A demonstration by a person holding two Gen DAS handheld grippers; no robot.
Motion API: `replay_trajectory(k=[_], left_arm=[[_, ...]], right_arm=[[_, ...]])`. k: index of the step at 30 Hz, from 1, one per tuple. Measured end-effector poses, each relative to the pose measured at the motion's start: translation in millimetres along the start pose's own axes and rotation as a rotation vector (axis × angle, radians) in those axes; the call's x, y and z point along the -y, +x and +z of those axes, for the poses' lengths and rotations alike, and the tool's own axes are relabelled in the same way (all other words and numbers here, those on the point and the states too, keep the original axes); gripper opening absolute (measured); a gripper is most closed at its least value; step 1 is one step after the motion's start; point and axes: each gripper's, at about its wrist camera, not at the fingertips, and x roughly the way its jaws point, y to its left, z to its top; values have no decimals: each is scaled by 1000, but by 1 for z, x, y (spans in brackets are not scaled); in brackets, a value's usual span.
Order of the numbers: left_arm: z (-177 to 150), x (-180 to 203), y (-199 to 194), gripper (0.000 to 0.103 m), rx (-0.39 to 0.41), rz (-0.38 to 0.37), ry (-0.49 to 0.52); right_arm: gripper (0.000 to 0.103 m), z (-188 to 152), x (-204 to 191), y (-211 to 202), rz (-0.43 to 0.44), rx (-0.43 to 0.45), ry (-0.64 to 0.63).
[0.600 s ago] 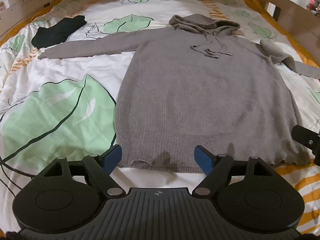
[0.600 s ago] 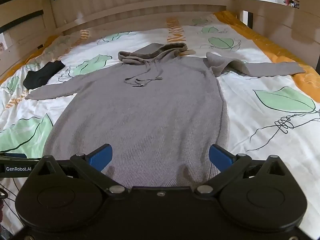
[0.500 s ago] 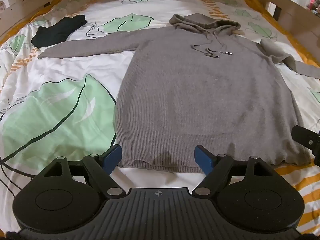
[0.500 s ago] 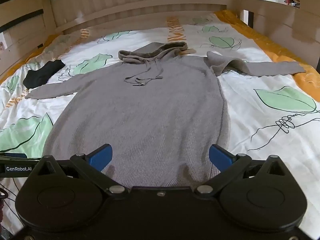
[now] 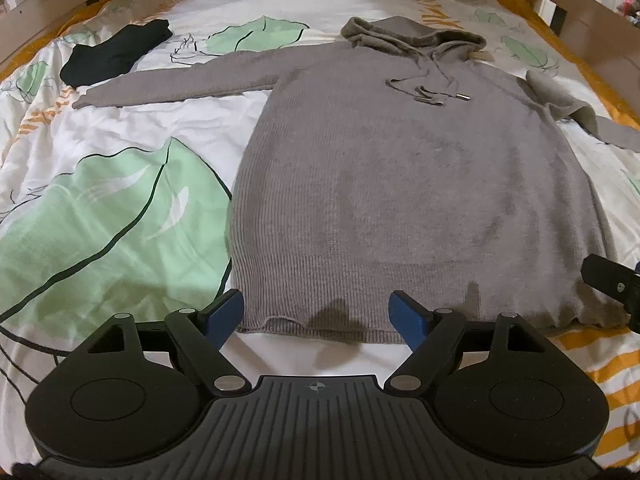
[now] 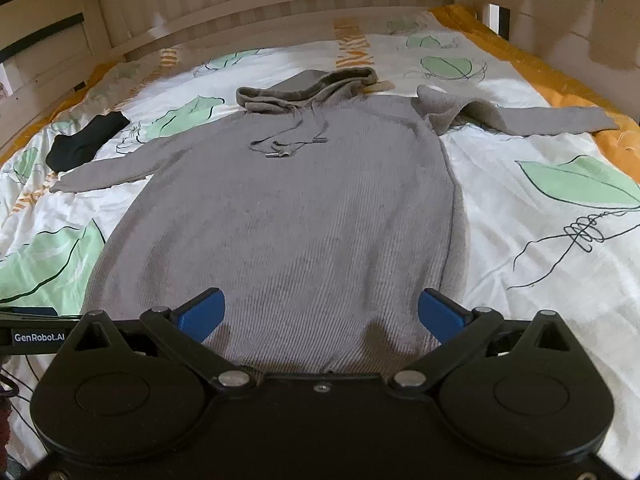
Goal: Fold large clothes
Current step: 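Move the left gripper toward the grey sweater's sleeve cuff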
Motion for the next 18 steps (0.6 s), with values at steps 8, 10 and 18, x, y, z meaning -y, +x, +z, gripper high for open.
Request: replay_trajectory(k=[8, 10, 18], left_arm=[[7, -4, 7, 79, -4, 12, 8], [12, -6, 9, 79, 3, -12, -10], [41, -42, 27, 79, 3, -181, -149]], right_arm=[[102, 4, 1, 12, 13, -24, -5], [102, 7, 2, 17, 21, -28, -1], [102, 28, 8, 39, 75, -39, 39]])
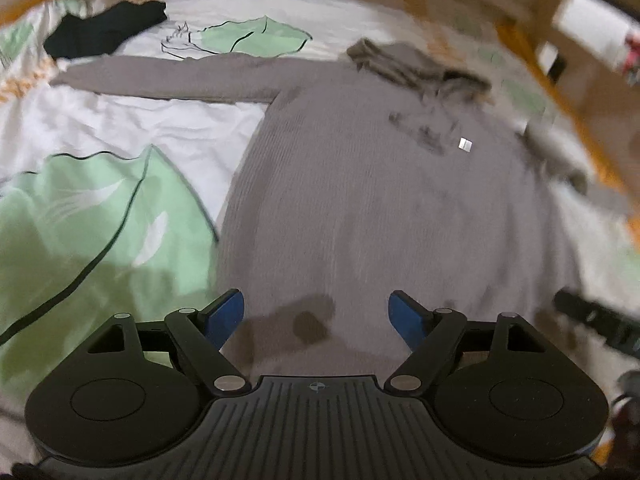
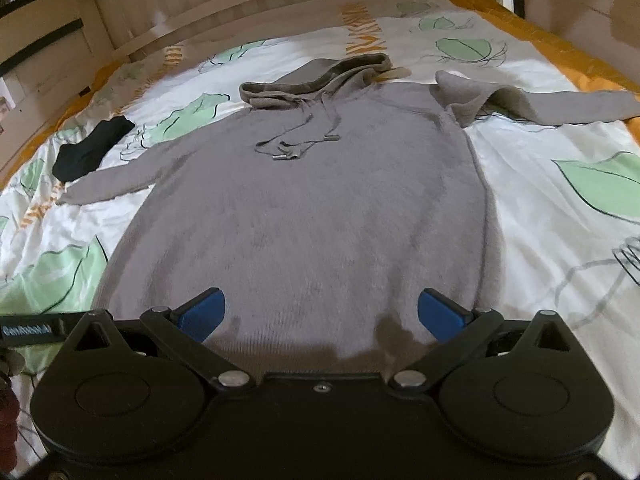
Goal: Fold large clothes
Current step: 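Move the left gripper toward the grey sweater's sleeve cuff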
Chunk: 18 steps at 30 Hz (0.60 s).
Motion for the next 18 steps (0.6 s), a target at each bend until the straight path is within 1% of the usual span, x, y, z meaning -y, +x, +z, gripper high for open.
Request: replay_trajectory(k=[2, 3, 5, 9, 12, 13, 14, 16, 18], left_arm=[[13, -12, 6, 79, -16, -31, -34], [20, -17, 9, 79, -15, -58, -51], [35, -26, 15, 79, -14, -80, -61], [67, -47, 24, 80, 32, -64, -62], [93, -68, 37, 82, 38, -43, -78], [106, -77, 35, 85, 86, -46, -78], [116, -85, 35, 86, 111, -42, -83], [134, -105, 45, 86, 116, -15, -108], [153, -124, 49, 86, 145, 6, -133]], right_arm=[[102, 8, 1, 7, 16, 2, -3], [102, 13, 1, 10, 24, 3, -5], [102, 24, 1, 16, 36, 8, -6], [102, 49, 1, 32, 68, 24, -1], [102, 70, 2, 48, 92, 17, 10], [102, 76, 2, 54, 100, 19, 15], [102, 83, 2, 59, 107, 21, 20], [102, 95, 3, 70, 123, 24, 36], [102, 106, 5, 82, 139, 23, 60]])
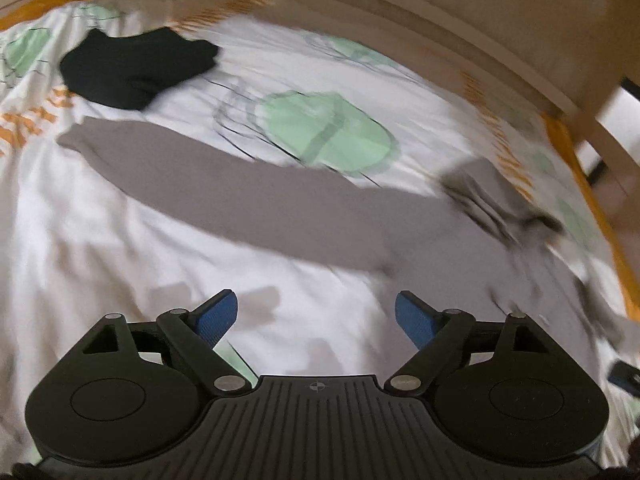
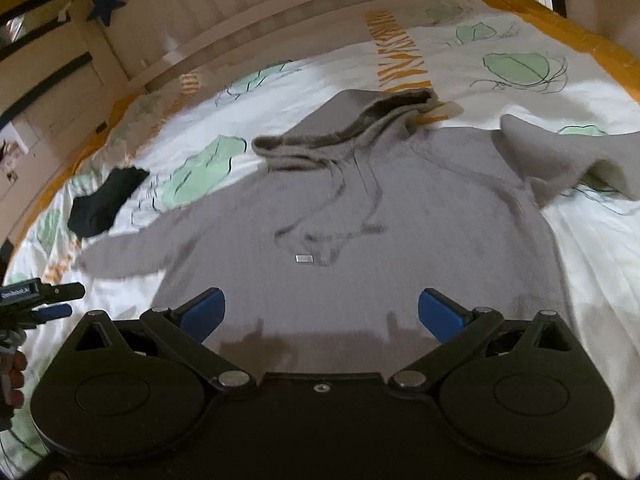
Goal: Fold large clothes
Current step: 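Move the left gripper toward the grey sweater's sleeve cuff, then grasp the sleeve cuff with the left gripper and lift it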
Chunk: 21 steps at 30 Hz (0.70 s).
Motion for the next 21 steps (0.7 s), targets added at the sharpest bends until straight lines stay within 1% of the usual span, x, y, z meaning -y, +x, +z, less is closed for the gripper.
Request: replay_trajectory(k=[1, 3, 5, 7, 9, 12, 16, 21], left_arm=[[15, -11, 1, 86, 27, 11, -18], [32, -32, 9, 86, 47, 30, -51], [44, -51, 24, 86, 38, 67, -76], [59, -71, 33, 87, 53, 99, -90], [66, -90, 52, 87, 41, 133, -103], [77, -115, 71, 87, 49, 178, -119], [91, -147, 93, 87, 52, 195, -156], [99, -175, 117, 87, 46, 197, -212]], right_arm=[[102, 5, 1, 6, 8, 0, 15], [102, 13, 3, 18, 20, -2, 48], [102, 20, 4, 31, 24, -9, 72], [102, 23, 3, 43, 20, -16, 80], [102, 23, 0, 55, 15, -22, 73], [102, 24, -10, 72, 16, -34, 44], [102, 22, -23, 91, 47, -68, 13], [102, 17, -34, 110, 67, -110, -11]])
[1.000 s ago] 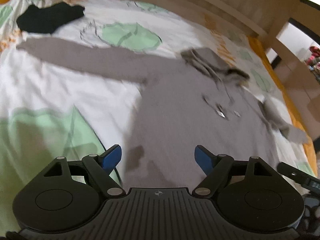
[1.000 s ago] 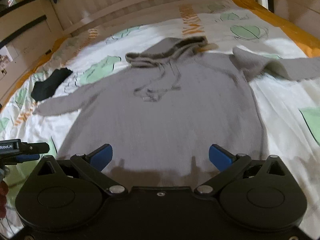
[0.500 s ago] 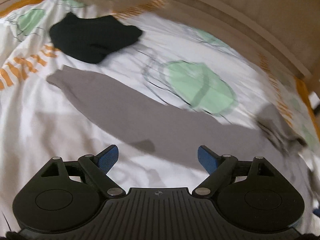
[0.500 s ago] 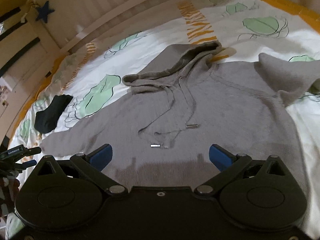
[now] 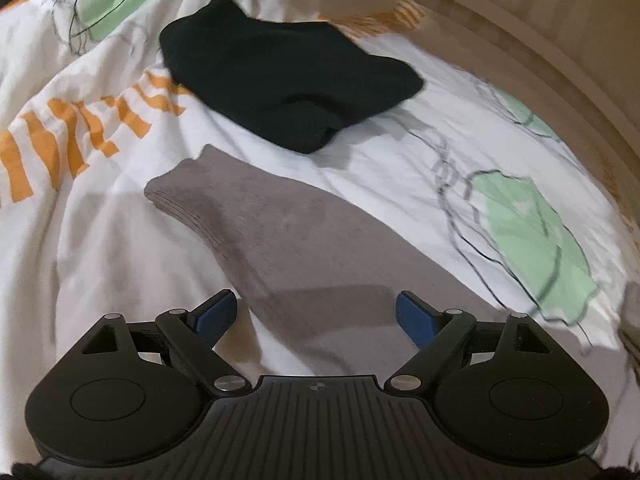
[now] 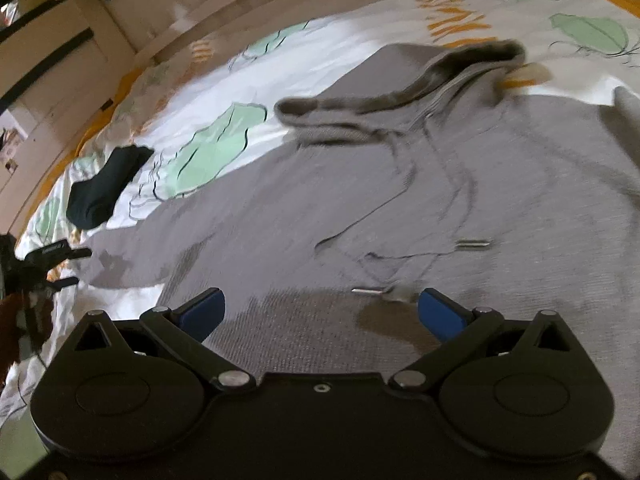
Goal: Fold large clothes
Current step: 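Grasp the sleeve cuff with the left gripper and lift it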
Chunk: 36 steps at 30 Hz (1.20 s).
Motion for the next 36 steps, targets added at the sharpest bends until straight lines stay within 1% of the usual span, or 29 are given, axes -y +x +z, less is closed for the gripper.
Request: replay_trajectory(k=[3, 6, 7, 8, 9, 10, 12, 13, 17, 20, 24, 27, 30, 34, 36], left_arm=[[8, -7, 10, 87, 27, -16, -5], [14, -13, 13, 84, 44, -33, -61], [16, -15, 13, 68, 50, -33, -78], [17, -15, 12, 38, 58, -28, -83], [18, -14, 10, 21, 71, -4, -78], [19, -12, 8, 11, 89, 14, -67], [21, -8, 2, 10, 104, -7, -40], [22, -3, -3, 10, 117, -2, -20], [30, 27, -38, 10, 182, -29, 61], [37, 59, -70, 10, 219, -75, 133], [40, 113, -110, 10, 250, -161, 213], [32, 151, -130, 10, 263, -218, 267], [15, 197, -143, 10, 260, -275, 325], [-17, 247, -142, 10, 234, -327, 400], [-34, 272, -136, 10, 212, -356, 428]], right_arm=[[102, -3, -4, 9, -1, -24, -18], [102, -7, -8, 15, 1, -49, -37], [102, -8, -9, 16, 1, -55, -42], [102, -9, -10, 17, 0, -59, -47], [102, -10, -10, 17, -2, -62, -53], [102, -11, -11, 16, -3, -63, -58], [102, -10, -10, 14, 0, -68, -61], [102, -10, -9, 13, 2, -71, -57], [102, -8, -4, 3, -2, -61, -56], [102, -8, 2, -10, -18, -46, -68], [102, -12, 14, -33, -36, -25, -81], [102, -15, 24, -49, -71, -6, -107], [102, -19, 35, -60, -110, 10, -151], [102, -22, 50, -62, -165, 24, -200], [102, -23, 58, -61, -170, 25, -203]])
